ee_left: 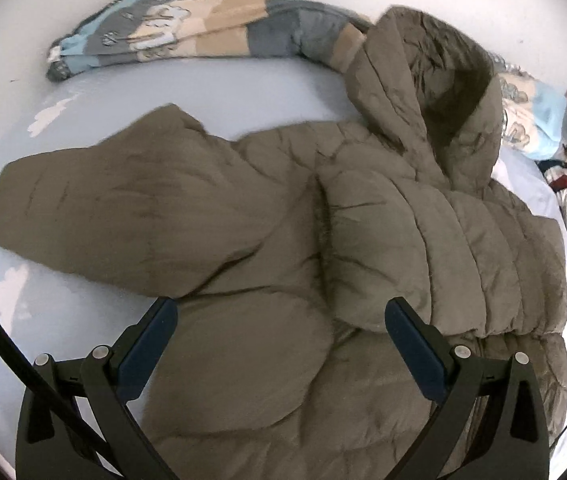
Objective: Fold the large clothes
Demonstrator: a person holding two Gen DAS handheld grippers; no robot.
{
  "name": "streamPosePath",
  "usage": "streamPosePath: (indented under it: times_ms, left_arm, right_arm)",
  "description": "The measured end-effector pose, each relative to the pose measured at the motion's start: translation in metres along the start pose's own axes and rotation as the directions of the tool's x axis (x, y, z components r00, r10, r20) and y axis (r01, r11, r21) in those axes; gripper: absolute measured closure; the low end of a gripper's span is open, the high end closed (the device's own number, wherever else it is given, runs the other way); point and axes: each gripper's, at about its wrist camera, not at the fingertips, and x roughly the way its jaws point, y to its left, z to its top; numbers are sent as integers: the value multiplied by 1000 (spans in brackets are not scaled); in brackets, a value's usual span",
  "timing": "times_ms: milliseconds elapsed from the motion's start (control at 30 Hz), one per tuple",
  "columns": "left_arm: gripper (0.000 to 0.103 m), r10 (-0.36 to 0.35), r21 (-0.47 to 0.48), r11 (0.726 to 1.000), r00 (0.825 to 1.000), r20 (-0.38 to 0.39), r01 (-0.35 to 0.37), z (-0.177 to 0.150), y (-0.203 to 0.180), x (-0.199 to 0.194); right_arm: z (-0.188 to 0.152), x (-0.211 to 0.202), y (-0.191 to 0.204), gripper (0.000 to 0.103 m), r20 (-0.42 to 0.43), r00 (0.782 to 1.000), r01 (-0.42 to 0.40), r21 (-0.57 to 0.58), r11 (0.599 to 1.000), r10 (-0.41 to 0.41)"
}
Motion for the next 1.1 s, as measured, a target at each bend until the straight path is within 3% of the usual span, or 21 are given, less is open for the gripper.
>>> streamPosePath:
  times_ms: [133,300,433,500,667,767,933,1100]
  left_arm:
    - [0,75,63,995,997,-30,-73,3,-18,27]
    - [0,55,34,998,993,-101,-51,2,-14,55]
    - [0,57,39,998,995,-87,-53,4,-13,46]
    - [0,18,30,999,998,-55,-17,7,-12,31]
    - [0,7,27,1000,1000,7,-7,11,-7,6]
    - [0,24,20,999,999,33,-25,10,3,-4]
    - [0,45,-22,999,998,39,-44,11,36,-14]
    - [0,67,-88,994,997,25,-65,15,78,-15]
  right_arm:
    - [-8,31,-41,47,-69,997,35,41,999,-32]
    - [-25,71,-60,45,-156,987,-13,86,996,27]
    - [-23,63,-60,44,-159,987,3,103,995,13]
    - [-23,42,-58,43,-115,993,7,110,994,6]
    - [-20,-17,-25,43,5,998,-70,57,996,70]
    - [-31,-36,10,43,25,989,-148,4,989,148]
    - [-61,-11,70,43,-42,984,-178,-150,973,174]
    - [-79,35,86,42,-148,985,-120,-213,970,90]
